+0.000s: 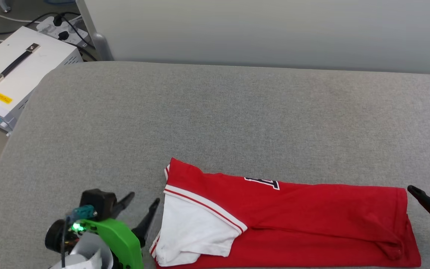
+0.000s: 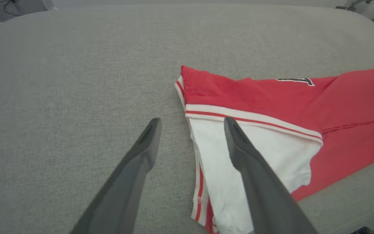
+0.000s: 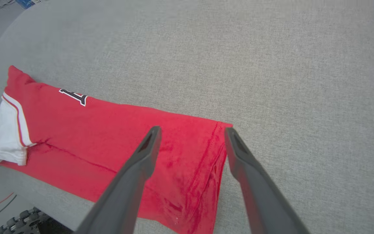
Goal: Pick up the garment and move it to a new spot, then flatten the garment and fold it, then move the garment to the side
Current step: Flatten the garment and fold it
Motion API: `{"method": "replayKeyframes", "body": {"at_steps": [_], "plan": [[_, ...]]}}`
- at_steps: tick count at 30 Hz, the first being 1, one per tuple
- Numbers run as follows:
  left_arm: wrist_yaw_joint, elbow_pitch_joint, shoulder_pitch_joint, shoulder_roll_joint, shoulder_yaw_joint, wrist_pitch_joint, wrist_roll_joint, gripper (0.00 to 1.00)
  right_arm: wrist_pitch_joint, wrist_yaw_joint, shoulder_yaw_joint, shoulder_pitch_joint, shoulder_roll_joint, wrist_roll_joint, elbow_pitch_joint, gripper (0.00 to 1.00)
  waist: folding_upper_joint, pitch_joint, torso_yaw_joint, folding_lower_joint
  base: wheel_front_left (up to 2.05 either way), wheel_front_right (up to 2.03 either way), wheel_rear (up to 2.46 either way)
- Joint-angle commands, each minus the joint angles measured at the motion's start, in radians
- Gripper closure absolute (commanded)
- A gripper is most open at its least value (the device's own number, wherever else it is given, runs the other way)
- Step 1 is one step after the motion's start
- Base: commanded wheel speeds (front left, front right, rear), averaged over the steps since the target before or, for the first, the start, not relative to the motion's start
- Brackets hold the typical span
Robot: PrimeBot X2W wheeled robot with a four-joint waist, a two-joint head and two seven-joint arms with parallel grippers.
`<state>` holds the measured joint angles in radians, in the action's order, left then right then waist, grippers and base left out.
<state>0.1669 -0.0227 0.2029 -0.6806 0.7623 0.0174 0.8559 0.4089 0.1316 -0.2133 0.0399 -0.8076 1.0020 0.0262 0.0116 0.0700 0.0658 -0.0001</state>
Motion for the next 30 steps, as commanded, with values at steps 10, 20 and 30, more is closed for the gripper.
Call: {"method": "replayKeyframes", "body": {"at_steps": [10,20,30], "plan": [[0.044,0.016,-0.016,0.083,-0.179,-0.276,-0.084,0.0,0.121,-0.001,0.195,-0.076,0.243,-0.16,0.0,0.0,-0.0116,-0.014,0.006,0.0001,0.0,0.0,0.0],[-0.067,-0.049,-0.152,0.269,-0.479,-0.279,-0.406,0.0,0.187,-0.001,0.366,-0.102,0.411,-0.342,0.071,0.0,-0.0116,0.009,0.011,0.0001,0.0,0.0,0.0],[-0.223,-0.011,-0.188,0.405,-0.625,-0.279,-0.53,0.0,0.203,-0.001,0.396,-0.077,0.465,-0.357,0.152,0.0,-0.0116,0.041,0.011,0.0001,0.0,0.0,0.0]]}}
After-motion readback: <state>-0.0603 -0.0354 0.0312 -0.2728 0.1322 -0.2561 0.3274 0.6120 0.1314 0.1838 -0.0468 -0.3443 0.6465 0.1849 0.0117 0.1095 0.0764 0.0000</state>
